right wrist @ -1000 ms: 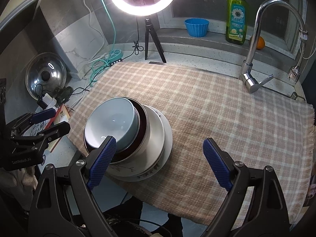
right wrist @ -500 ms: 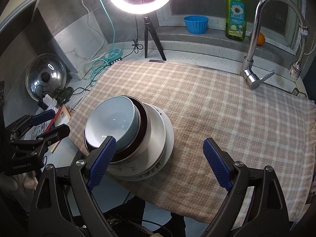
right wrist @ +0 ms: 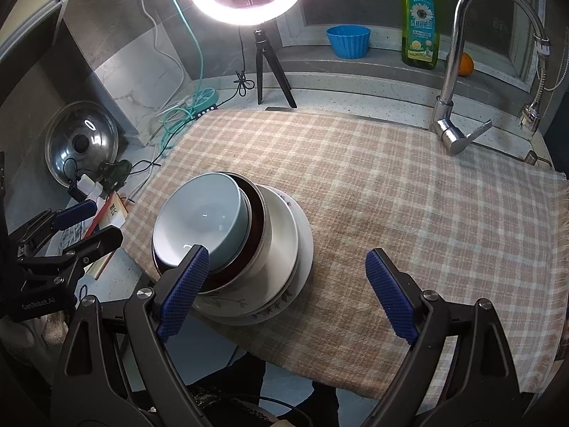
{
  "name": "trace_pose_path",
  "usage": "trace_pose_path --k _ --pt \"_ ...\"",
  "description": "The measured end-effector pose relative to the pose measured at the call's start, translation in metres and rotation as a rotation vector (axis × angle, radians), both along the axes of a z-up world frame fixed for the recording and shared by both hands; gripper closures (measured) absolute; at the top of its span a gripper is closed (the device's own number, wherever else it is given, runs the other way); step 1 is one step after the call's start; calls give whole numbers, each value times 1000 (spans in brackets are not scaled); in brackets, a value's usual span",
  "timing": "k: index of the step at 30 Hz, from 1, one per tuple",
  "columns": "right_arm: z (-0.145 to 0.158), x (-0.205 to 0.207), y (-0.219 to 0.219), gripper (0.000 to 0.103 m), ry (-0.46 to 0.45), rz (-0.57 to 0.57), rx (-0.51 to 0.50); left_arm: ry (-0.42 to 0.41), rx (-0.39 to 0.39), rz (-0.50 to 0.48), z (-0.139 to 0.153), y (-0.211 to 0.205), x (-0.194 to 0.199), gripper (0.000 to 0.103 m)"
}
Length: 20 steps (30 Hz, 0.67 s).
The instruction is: Organize plates and bowls
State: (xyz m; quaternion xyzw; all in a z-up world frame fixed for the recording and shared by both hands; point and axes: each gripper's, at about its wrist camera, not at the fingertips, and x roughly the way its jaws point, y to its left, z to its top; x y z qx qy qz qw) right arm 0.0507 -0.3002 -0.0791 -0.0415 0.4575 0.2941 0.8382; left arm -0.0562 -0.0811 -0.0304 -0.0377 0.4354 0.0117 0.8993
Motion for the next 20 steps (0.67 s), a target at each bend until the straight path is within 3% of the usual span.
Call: trace_pose_path --k 20 --pt "-6 2 2 11 24 -11 -3 16 9 21 -4 2 2 23"
